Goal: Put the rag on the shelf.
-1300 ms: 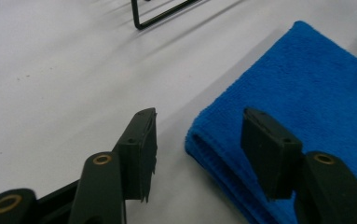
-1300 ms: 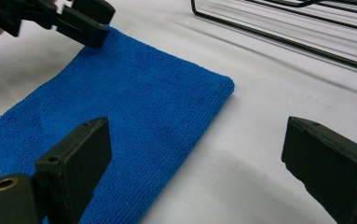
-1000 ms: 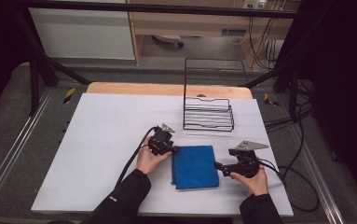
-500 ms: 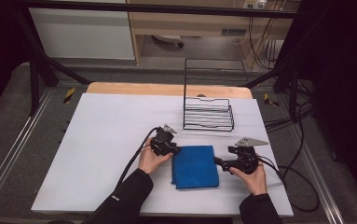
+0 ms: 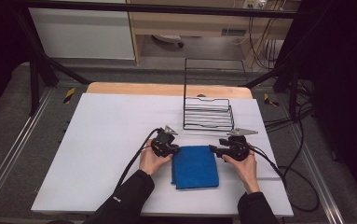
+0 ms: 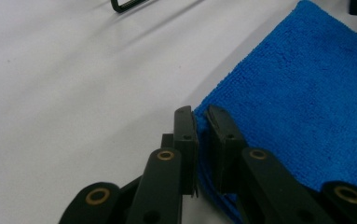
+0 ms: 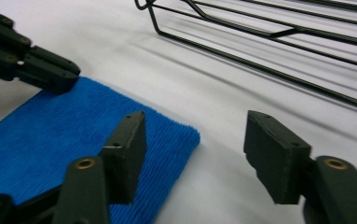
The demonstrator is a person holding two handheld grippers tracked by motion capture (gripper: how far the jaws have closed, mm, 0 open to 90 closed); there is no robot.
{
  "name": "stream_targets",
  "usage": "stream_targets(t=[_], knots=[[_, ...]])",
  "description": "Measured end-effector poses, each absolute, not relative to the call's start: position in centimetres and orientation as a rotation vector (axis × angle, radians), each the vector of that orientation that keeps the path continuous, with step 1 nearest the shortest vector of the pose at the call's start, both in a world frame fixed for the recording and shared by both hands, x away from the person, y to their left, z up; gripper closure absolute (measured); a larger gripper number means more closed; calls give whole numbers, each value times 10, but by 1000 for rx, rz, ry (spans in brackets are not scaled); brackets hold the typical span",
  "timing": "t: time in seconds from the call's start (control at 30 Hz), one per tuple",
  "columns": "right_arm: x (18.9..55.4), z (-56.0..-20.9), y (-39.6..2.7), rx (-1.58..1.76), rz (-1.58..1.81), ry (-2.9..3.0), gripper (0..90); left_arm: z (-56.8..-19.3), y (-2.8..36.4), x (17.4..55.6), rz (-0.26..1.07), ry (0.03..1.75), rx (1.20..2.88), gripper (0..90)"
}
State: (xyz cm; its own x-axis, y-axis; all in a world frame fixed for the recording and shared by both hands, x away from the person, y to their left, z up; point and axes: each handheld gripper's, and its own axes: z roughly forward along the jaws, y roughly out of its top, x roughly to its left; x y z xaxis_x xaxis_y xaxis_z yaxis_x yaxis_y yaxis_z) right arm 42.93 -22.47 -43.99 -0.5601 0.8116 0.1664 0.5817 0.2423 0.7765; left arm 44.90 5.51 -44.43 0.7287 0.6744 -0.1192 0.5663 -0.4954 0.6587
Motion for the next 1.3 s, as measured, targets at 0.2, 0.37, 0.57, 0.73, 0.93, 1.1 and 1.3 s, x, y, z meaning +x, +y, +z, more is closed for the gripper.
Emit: stream_targets(t=[0.2,0.37,0.57,0.73,0.93,1.1,1.3], knots=[[440,-447,-218,1300,1178,2302,532,-445,56,449,196,917,2237,822],[440,-449,-217,1326,1137,2349,596,-445,56,448,210,912,2235,822],[440,-452,-215,1353,1145,2379,700,-445,56,448,208,905,2231,822],[439,-452,-214,1383,1168,2398,818,-447,58,447,200,915,2203,835],[437,-449,-214,1415,1201,2371,868,-450,66,449,133,953,2140,852],[433,-442,-217,1414,1267,2321,874,-446,67,447,130,964,2116,860],[424,-433,-218,1373,1310,2281,875,-435,72,438,154,941,2068,860]])
